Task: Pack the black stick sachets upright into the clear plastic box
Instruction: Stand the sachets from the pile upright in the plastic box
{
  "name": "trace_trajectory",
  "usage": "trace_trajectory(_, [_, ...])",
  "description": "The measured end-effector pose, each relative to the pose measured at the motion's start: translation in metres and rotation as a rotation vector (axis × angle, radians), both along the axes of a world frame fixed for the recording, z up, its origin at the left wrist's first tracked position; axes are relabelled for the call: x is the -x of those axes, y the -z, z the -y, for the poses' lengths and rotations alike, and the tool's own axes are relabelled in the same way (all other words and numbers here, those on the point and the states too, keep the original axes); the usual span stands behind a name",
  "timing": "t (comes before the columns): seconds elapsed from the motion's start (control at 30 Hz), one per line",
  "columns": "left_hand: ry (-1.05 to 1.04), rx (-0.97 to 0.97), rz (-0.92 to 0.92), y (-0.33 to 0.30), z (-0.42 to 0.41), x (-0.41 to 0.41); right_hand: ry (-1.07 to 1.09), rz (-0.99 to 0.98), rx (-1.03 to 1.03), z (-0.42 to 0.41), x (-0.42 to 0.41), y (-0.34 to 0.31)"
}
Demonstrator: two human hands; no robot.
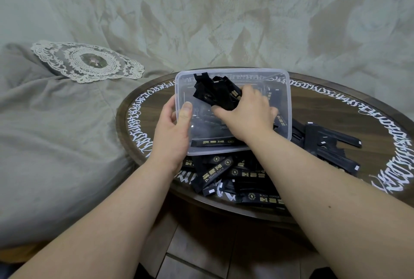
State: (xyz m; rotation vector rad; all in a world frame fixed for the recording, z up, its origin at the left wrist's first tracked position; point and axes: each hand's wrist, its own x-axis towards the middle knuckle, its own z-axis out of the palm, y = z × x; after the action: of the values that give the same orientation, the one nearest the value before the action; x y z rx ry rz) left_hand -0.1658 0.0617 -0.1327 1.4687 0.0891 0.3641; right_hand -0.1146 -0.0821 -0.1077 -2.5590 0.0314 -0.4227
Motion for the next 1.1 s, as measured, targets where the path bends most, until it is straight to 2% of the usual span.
trace_trajectory(0.13, [-0.009, 0.018, -0.002, -0.001, 0.001, -0.001, -0.093, 0.062, 0.308, 0.0, 0.005, 0.002])
trace_trajectory(0.2, [-0.003, 0.038, 0.006, -0.003, 0.003, -0.001, -0.144, 0.12, 0.39, -0.002, 0.006, 0.004])
trace_trajectory(0.3, [0.009, 0.043, 0.005, -0.006, 0.003, 0.001, -0.166, 0.046, 0.348, 0.004, 0.005, 0.003])
trace_trajectory(0.43, [0.032, 0.12, -0.013, -0.004, -0.003, 0.002, -0.364, -0.055, 0.37, 0.011, 0.005, 0.004])
trace_trajectory(0.5, [0.047, 0.144, -0.011, -0.006, -0.002, 0.004, -0.344, -0.077, 0.348, 0.015, 0.006, 0.002])
trace_trajectory(0.7, [0.048, 0.117, -0.019, -0.008, 0.005, 0.004, -0.46, -0.011, 0.436, -0.003, 0.021, 0.002])
trace_trajectory(0.8, [0.05, 0.119, -0.038, -0.007, 0.005, 0.002, -0.454, -0.01, 0.419, -0.006, 0.019, 0.004])
trace_trajectory(0.93, [0.03, 0.101, -0.087, -0.002, -0.001, 0.0, -0.404, -0.112, 0.522, 0.006, 0.011, 0.005])
trace_trajectory(1.0, [-0.001, 0.07, -0.096, 0.001, -0.003, -0.002, -0.411, -0.071, 0.505, 0.006, 0.012, 0.004])
trace_trajectory(1.1, [-0.017, 0.031, -0.08, 0.003, -0.002, -0.004, -0.595, 0.042, 0.409, -0.002, 0.018, 0.002])
